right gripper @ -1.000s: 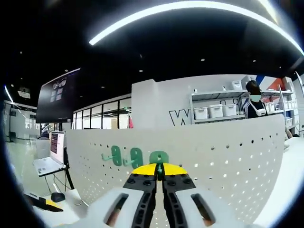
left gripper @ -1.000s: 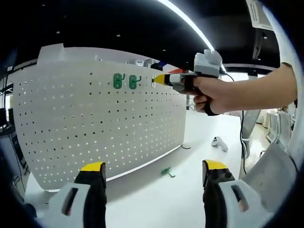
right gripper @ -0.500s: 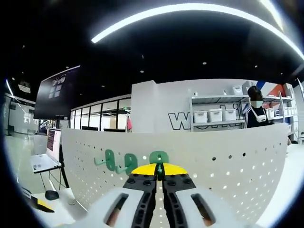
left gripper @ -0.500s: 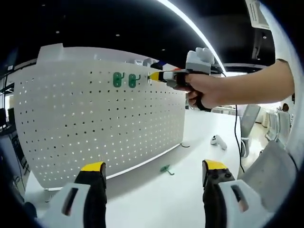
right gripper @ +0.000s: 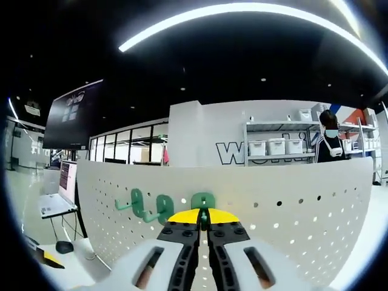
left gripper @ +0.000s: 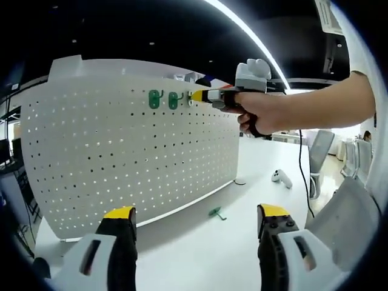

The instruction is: Insert the hook assembly into the mounting plate slot until the hook locks in place.

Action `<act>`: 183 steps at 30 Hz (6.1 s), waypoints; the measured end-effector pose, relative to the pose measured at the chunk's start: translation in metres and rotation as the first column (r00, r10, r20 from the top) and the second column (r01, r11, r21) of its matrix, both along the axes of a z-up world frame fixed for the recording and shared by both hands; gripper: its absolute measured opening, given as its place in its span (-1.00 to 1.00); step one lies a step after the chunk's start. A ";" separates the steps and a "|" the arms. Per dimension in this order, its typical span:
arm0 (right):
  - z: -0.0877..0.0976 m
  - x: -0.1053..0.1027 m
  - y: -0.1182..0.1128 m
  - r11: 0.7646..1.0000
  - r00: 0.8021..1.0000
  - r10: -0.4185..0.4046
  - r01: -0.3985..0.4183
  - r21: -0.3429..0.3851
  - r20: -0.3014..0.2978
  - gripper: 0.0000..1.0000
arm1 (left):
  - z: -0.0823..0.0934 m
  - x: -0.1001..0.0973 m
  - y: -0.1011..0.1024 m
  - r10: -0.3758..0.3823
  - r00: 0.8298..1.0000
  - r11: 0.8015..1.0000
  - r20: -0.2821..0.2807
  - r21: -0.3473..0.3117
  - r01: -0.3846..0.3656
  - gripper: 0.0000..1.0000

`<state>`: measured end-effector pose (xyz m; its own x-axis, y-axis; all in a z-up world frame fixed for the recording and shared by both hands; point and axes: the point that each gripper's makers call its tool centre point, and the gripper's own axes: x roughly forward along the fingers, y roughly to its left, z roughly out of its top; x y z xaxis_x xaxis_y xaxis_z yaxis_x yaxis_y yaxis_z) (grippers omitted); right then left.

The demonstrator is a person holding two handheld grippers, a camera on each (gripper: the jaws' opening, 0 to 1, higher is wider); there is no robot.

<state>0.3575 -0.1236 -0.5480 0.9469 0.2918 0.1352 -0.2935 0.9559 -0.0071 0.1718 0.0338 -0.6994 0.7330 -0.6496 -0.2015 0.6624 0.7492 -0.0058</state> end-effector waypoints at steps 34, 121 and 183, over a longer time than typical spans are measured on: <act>-0.005 0.004 0.000 0.980 0.981 -0.196 0.196 -0.018 0.011 -0.97 | -0.002 0.003 0.007 0.030 0.999 0.999 -0.012 -0.015 -0.030 0.63; -0.068 -0.087 0.004 0.972 0.972 0.226 -0.229 -0.047 -0.070 0.18 | -0.012 0.001 0.007 0.018 0.999 1.000 -0.037 -0.012 -0.018 0.66; -0.168 -0.187 -0.053 0.974 0.927 0.207 -0.226 -0.024 -0.311 0.27 | -0.036 -0.019 0.027 0.030 0.996 0.999 -0.089 0.014 -0.029 0.67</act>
